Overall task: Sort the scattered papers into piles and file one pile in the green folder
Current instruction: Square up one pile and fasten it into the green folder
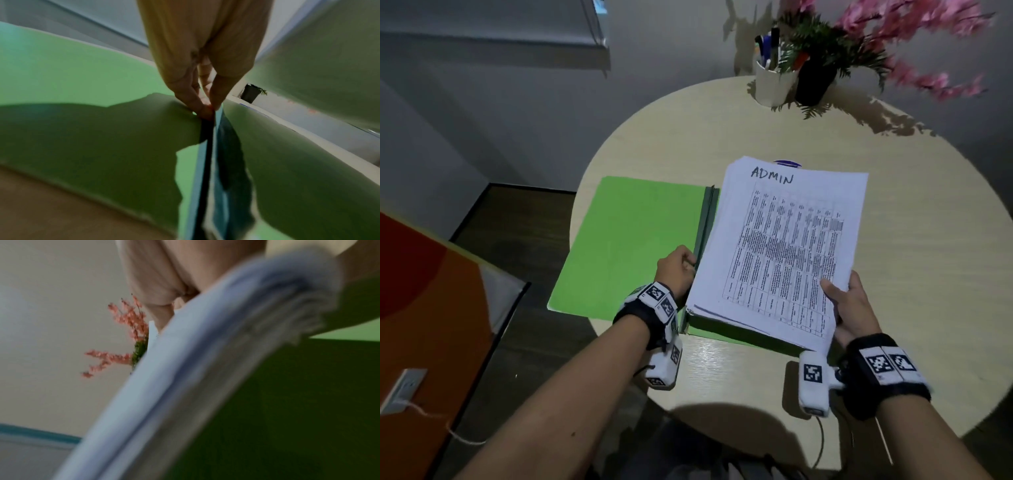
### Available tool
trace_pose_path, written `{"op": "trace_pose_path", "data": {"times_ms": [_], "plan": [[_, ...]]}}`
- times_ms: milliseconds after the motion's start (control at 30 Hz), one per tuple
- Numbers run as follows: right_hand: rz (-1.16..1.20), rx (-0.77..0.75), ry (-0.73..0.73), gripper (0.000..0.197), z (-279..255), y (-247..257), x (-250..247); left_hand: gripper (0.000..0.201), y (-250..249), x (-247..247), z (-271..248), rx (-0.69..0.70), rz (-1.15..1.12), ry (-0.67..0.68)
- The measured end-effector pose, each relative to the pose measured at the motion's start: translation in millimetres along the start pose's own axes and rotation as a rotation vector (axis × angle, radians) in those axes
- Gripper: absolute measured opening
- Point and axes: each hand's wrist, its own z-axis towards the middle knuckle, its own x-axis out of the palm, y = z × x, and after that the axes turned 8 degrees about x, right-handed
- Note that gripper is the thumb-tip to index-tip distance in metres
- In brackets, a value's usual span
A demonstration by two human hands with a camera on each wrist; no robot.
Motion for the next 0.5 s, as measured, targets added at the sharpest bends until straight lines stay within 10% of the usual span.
{"op": "trace_pose_path", "data": {"times_ms": [500], "plan": [[-0.617, 0.0, -0.266, 0.046, 3, -14, 22, 0.035, -7, 9, -15, 0.117, 0.199, 0.058]]}}
